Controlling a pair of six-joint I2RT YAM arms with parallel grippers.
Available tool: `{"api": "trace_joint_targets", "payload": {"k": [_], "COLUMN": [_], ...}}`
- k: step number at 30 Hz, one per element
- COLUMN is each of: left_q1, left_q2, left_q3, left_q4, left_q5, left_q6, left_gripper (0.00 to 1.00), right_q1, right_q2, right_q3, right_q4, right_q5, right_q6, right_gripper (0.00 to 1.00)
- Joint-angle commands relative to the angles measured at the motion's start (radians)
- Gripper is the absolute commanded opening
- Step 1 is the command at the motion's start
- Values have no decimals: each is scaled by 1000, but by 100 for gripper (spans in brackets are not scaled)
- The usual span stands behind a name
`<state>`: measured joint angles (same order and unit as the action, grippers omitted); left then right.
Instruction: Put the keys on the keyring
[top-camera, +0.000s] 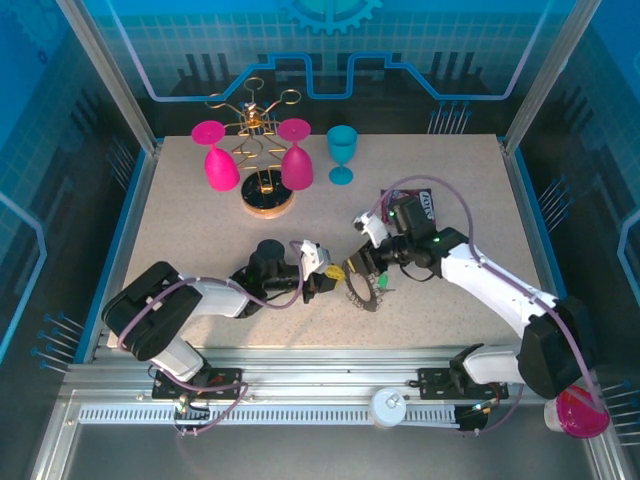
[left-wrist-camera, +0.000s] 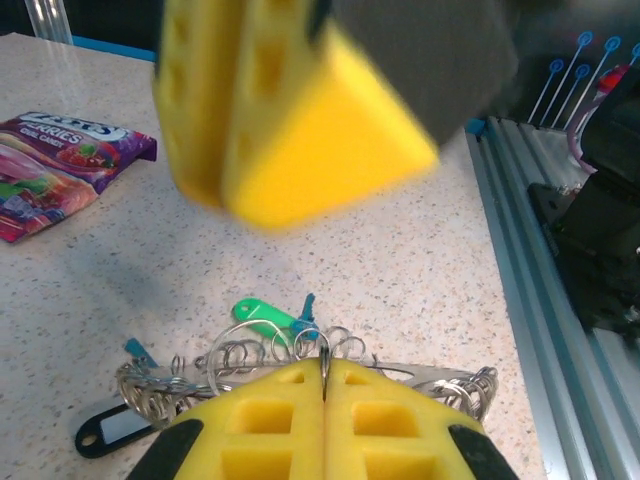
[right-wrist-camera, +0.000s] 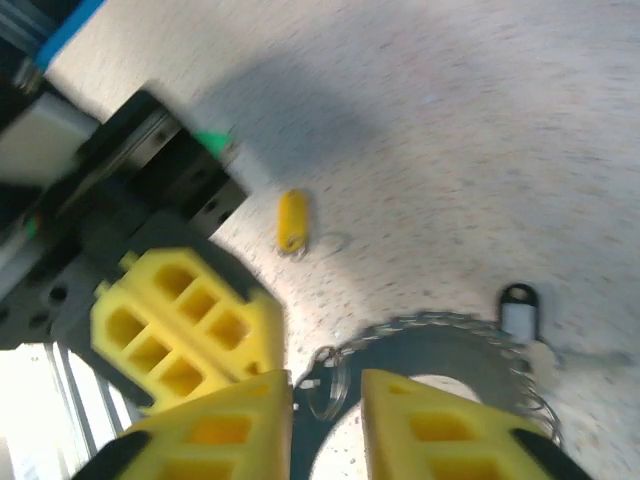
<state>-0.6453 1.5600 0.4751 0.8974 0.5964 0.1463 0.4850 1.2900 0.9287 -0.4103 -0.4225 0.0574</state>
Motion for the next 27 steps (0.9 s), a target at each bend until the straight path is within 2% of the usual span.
{"api": "trace_joint_targets", "payload": {"k": [1,4,7,10,14,17,20,22,27], "left_q1": [-11,-20,-20,-20,-18,-10,17,38,82], "left_q2": [-72,-108,-129,-141,-152,-171,-193,-209,-247], "left_q3": [15,22,16,4,-2,1,6,9,39], "left_q4": [-85,-142,-131,-83,-55,-87,-99,-111,-165], "left_q5": [-32,-62,-72,-54,-34,-2,48,92,197], "left_q6": [132,219,269,307,370,420,430,429,401], "left_gripper": [0,0,0,0,0,0,0,0,0], "right_q1": [-72,-77,-62,-10,43,75,76,78,90], "right_q2": [-59,-69,-84,-129,-210,-263,-259,-234,-183], "right_q3": [-13,-10,-8,-43,-159,-230,-251,-241,-234], "right_q4": [33,-12,-30,14,129,199,251,253,306], "right_q5": [57,99,98,92,9,35,21,-3,-80], "right_q6": [91,79,42,-60,-274,-485,-609,-651,-637], "right_gripper": [48,50,50,49,45,42,37,34,32]}}
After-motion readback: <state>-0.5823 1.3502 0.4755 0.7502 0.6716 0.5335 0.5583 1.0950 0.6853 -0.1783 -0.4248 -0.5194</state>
